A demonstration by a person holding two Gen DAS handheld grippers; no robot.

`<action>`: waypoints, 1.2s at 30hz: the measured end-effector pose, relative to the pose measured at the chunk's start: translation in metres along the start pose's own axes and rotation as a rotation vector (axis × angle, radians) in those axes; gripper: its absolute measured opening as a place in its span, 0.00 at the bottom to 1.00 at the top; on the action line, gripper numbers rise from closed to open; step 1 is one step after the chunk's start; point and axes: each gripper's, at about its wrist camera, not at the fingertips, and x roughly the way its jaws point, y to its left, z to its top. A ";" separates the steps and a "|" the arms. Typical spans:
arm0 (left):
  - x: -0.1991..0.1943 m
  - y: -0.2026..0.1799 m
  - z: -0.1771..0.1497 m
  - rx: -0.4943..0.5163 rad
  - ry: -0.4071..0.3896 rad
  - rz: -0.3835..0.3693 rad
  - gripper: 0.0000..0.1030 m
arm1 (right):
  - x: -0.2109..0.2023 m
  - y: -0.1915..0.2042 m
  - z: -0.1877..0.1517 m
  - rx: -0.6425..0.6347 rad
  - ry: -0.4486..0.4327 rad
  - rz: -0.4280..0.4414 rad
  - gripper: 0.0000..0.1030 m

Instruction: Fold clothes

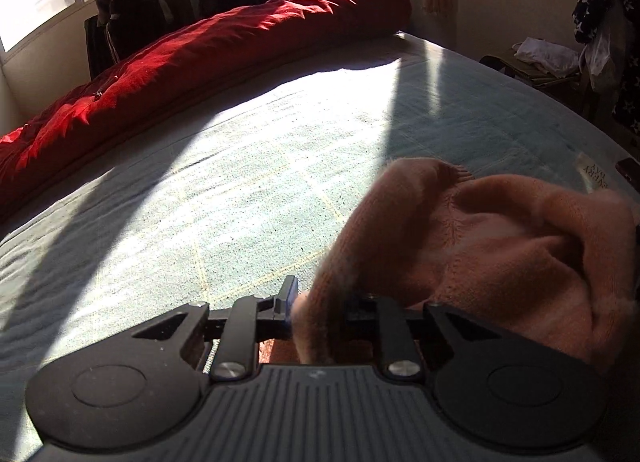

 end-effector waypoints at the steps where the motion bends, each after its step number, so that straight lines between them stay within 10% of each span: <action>1: -0.004 0.006 0.001 -0.012 -0.004 0.018 0.18 | 0.000 0.000 0.000 -0.001 -0.002 -0.002 0.68; 13: -0.020 0.091 -0.011 -0.162 0.008 0.243 0.15 | -0.007 0.001 0.004 0.014 -0.048 0.003 0.72; 19: -0.006 0.116 -0.050 -0.222 0.124 0.184 0.16 | -0.002 -0.008 0.004 0.054 -0.031 0.028 0.72; 28: -0.043 0.105 -0.054 -0.202 0.088 0.109 0.20 | 0.019 -0.027 0.034 0.021 -0.012 0.021 0.72; 36: -0.051 0.080 -0.036 -0.094 0.069 0.116 0.22 | 0.075 -0.002 0.072 -0.057 0.039 0.161 0.45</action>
